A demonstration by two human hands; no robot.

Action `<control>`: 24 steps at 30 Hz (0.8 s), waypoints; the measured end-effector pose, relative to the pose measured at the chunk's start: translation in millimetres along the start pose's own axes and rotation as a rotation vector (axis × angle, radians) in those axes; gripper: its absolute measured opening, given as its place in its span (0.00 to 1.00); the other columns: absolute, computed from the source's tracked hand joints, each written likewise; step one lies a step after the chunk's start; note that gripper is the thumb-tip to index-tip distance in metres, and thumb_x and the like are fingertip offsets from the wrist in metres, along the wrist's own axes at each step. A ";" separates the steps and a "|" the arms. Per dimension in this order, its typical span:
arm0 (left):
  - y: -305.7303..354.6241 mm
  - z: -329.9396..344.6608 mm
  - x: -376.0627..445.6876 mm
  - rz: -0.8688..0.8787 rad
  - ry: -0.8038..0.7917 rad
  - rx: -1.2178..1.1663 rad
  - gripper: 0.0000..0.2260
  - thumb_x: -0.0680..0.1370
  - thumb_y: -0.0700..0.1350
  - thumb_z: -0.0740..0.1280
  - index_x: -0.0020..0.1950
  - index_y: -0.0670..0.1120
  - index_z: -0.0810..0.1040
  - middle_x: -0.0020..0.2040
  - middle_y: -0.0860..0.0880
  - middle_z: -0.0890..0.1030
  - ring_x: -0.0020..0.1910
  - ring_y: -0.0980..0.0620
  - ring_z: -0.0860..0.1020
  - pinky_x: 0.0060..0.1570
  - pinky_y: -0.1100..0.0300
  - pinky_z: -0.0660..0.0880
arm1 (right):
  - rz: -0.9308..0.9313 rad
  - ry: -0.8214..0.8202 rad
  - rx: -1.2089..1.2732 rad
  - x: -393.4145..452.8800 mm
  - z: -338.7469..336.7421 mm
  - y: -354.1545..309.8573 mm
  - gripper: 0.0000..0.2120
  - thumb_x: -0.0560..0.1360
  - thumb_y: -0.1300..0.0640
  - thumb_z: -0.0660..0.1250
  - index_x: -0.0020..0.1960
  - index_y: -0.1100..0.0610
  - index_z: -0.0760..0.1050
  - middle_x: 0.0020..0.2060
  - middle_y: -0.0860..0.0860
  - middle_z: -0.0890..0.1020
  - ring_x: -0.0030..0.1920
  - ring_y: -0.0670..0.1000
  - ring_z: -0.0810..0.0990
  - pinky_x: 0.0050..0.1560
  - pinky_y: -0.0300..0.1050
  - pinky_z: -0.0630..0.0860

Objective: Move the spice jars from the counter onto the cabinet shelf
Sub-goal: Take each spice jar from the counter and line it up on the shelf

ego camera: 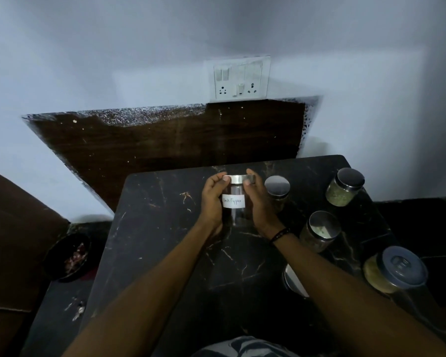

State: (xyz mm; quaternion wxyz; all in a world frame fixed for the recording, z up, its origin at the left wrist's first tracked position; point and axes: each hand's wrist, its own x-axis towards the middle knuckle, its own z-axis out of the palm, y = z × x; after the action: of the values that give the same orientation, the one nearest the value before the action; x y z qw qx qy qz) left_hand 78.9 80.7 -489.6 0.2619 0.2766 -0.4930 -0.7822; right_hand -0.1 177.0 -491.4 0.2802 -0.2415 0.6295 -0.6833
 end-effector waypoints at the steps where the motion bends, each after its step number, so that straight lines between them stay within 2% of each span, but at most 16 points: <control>1: 9.1 4.8 3.5 0.020 -0.008 -0.007 0.15 0.77 0.49 0.67 0.61 0.45 0.75 0.51 0.44 0.81 0.44 0.48 0.82 0.40 0.54 0.81 | -0.022 -0.015 -0.013 5.4 -0.5 -7.8 0.28 0.77 0.43 0.58 0.75 0.48 0.61 0.62 0.52 0.76 0.58 0.52 0.80 0.53 0.47 0.80; 3: 34.0 17.3 11.6 0.079 -0.018 -0.024 0.17 0.75 0.49 0.68 0.61 0.44 0.75 0.49 0.45 0.81 0.43 0.50 0.81 0.40 0.56 0.80 | -0.080 -0.032 -0.012 18.2 -2.0 -30.9 0.28 0.77 0.43 0.60 0.75 0.48 0.61 0.61 0.52 0.77 0.57 0.52 0.81 0.50 0.43 0.80; 6: 81.8 39.7 23.6 0.190 -0.054 -0.066 0.17 0.74 0.48 0.69 0.61 0.43 0.75 0.49 0.45 0.81 0.44 0.50 0.81 0.42 0.55 0.79 | -0.196 -0.047 0.046 38.3 -2.7 -81.2 0.25 0.77 0.47 0.62 0.72 0.49 0.65 0.58 0.52 0.79 0.52 0.48 0.83 0.46 0.39 0.80; 10: 147.4 72.7 34.9 0.321 -0.113 -0.117 0.20 0.74 0.46 0.69 0.63 0.39 0.75 0.54 0.40 0.81 0.51 0.44 0.80 0.50 0.50 0.77 | -0.329 -0.064 0.141 61.1 0.3 -154.7 0.25 0.77 0.53 0.63 0.73 0.56 0.67 0.59 0.52 0.80 0.54 0.46 0.84 0.47 0.38 0.79; 14: 214.7 105.0 35.4 0.430 -0.189 -0.115 0.16 0.73 0.46 0.70 0.59 0.45 0.78 0.54 0.42 0.82 0.48 0.46 0.82 0.46 0.54 0.80 | -0.421 -0.068 0.147 72.6 3.4 -224.5 0.26 0.75 0.49 0.63 0.73 0.51 0.68 0.62 0.54 0.79 0.53 0.48 0.84 0.47 0.43 0.81; 18: 281.2 131.8 29.4 0.553 -0.251 -0.058 0.15 0.72 0.48 0.72 0.57 0.47 0.82 0.51 0.43 0.84 0.48 0.46 0.83 0.49 0.50 0.80 | -0.553 -0.080 0.090 80.7 3.4 -295.2 0.28 0.75 0.47 0.61 0.73 0.52 0.67 0.63 0.54 0.78 0.52 0.46 0.83 0.43 0.39 0.80; 22: 332.1 146.8 22.7 0.711 -0.298 0.032 0.12 0.73 0.51 0.72 0.54 0.49 0.83 0.47 0.48 0.85 0.46 0.50 0.83 0.45 0.57 0.80 | -0.678 -0.117 0.032 84.3 4.9 -349.2 0.27 0.75 0.47 0.61 0.73 0.52 0.67 0.59 0.54 0.80 0.54 0.49 0.82 0.46 0.40 0.79; 24: 354.4 152.7 21.4 0.792 -0.309 0.095 0.11 0.74 0.53 0.71 0.53 0.50 0.83 0.48 0.49 0.85 0.46 0.52 0.84 0.44 0.60 0.80 | -0.720 -0.117 0.018 88.2 7.5 -372.1 0.28 0.75 0.46 0.61 0.74 0.50 0.66 0.58 0.51 0.81 0.53 0.46 0.83 0.45 0.37 0.79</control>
State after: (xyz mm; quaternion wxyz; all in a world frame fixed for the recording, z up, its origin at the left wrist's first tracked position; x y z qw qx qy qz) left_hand 6.8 28.2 -113.5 0.4522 -0.0429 -0.6300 -0.6299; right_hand -88.4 129.7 -122.3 0.0592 -0.4840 0.4811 -0.7285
